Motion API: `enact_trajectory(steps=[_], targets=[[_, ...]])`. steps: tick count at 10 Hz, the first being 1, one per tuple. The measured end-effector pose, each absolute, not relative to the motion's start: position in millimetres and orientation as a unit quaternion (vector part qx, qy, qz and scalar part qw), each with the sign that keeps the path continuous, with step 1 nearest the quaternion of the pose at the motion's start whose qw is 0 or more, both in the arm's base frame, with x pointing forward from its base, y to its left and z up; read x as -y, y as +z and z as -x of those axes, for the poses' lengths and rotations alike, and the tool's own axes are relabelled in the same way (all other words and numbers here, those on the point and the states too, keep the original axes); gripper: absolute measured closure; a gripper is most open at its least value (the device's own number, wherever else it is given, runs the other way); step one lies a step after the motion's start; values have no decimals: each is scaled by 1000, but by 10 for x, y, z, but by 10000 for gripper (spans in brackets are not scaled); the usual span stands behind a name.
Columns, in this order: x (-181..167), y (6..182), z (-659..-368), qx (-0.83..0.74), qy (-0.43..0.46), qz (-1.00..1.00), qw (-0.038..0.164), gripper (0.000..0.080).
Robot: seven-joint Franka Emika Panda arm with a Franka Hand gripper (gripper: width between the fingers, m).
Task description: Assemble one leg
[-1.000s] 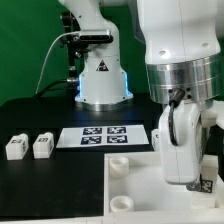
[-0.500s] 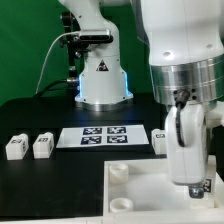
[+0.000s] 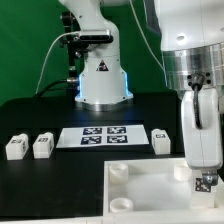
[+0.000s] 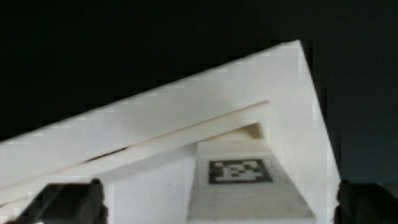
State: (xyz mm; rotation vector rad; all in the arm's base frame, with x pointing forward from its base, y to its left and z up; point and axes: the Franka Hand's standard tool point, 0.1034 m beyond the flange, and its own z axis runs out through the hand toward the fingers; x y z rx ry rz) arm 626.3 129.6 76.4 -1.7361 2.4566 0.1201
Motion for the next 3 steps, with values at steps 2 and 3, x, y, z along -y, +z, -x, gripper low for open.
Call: enact_trajectory(steps=[2,3], targets=[[-1297,761,-6261,-814,40,576,65,150],[-1297,758,-6260,-814,40,576,65,150]])
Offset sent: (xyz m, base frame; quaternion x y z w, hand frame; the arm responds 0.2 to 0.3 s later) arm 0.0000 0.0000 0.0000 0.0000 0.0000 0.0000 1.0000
